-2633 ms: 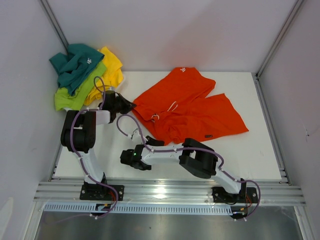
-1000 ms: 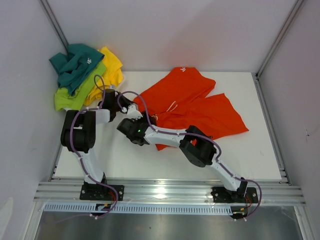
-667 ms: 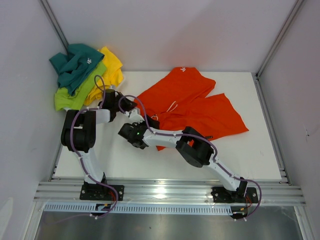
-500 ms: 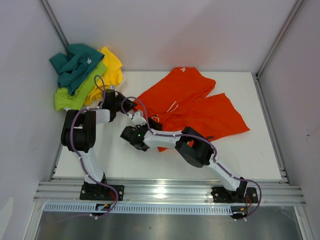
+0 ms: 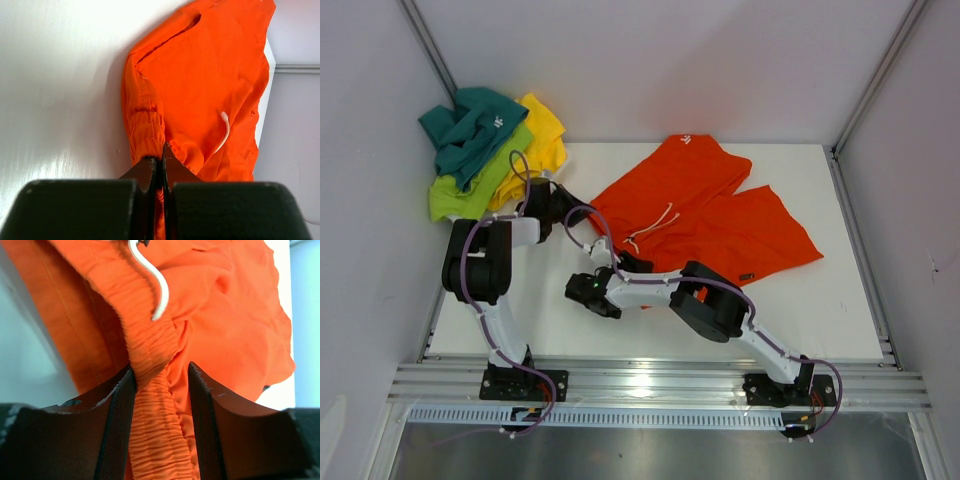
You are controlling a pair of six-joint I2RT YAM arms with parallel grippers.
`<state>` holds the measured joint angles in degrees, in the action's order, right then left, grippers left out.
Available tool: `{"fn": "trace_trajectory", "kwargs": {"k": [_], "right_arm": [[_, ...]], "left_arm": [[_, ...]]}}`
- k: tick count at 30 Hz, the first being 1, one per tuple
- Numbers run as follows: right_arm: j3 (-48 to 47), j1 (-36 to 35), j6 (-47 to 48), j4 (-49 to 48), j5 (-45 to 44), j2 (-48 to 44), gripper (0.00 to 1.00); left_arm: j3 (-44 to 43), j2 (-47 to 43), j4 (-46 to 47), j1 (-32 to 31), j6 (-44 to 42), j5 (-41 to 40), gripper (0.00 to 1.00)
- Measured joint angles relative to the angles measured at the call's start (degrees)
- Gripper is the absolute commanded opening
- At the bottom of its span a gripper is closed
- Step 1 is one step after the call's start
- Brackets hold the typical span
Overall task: Fold and stack the shorts
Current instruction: Flatten the shorts out
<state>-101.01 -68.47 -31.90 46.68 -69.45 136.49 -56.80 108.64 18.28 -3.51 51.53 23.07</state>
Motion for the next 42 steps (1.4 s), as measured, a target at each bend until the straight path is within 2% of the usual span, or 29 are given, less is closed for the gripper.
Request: {"fn": "trace_trajectory", "kwargs": {"k": [8, 9, 10, 13, 16, 23, 26, 28, 30, 35, 42], "right_arm": [[0.3, -1.7, -6.1, 8.5, 0.0, -0.8, 0.45], [0.3, -1.9, -7.0, 9.6, 0.0, -0.9, 0.40], [0.3, -2.0, -7.6, 10.5, 0.0, -1.2, 0.30], [0.7, -2.5, -8.9, 12.4, 0.7, -2.7, 0.10], [1.1, -2.6, -8.8, 13.3, 2.0, -5.2, 0.00], [1.2, -2.5, -4.1, 10.2, 4.9, -9.0, 0.00], [1.2, -2.0, -1.6, 7.6, 7.4, -10.0, 0.13], [1.6, -1.6, -0.3, 5.4, 9.8, -10.7, 0.26], [2.8, -1.1, 0.8, 3.0, 12.0, -11.7, 0.34], [3.6, -0.5, 1.7, -0.9, 14.8, -12.6, 0.42], [2.9, -0.8, 1.4, -1.8, 15.5, -11.6, 0.43]], "left_arm": [[-1.0, 0.3, -1.0, 0.2, 0.0, 0.1, 0.00], [-1.0, 0.3, -1.1, 0.3, 0.0, 0.2, 0.00], [-1.0, 0.4, -1.2, 0.3, 0.0, 0.2, 0.00], [-1.0, 0.7, -1.3, 0.3, 0.0, 0.2, 0.00], [-1.1, 1.0, -1.2, 0.3, 0.0, 0.0, 0.00], [-1.2, 1.0, -0.3, 1.1, -0.1, -0.3, 0.00], [-1.2, 1.0, -0.3, 1.1, -0.1, -0.3, 0.00], [-1.2, 1.0, -0.3, 1.1, -0.1, -0.3, 0.00], [-1.2, 1.0, -0.3, 1.1, -0.1, -0.3, 0.00], [-1.2, 1.0, -0.3, 1.1, -0.1, -0.3, 0.00], [-1.2, 1.0, -0.2, 1.1, -0.1, -0.3, 0.00]]}}
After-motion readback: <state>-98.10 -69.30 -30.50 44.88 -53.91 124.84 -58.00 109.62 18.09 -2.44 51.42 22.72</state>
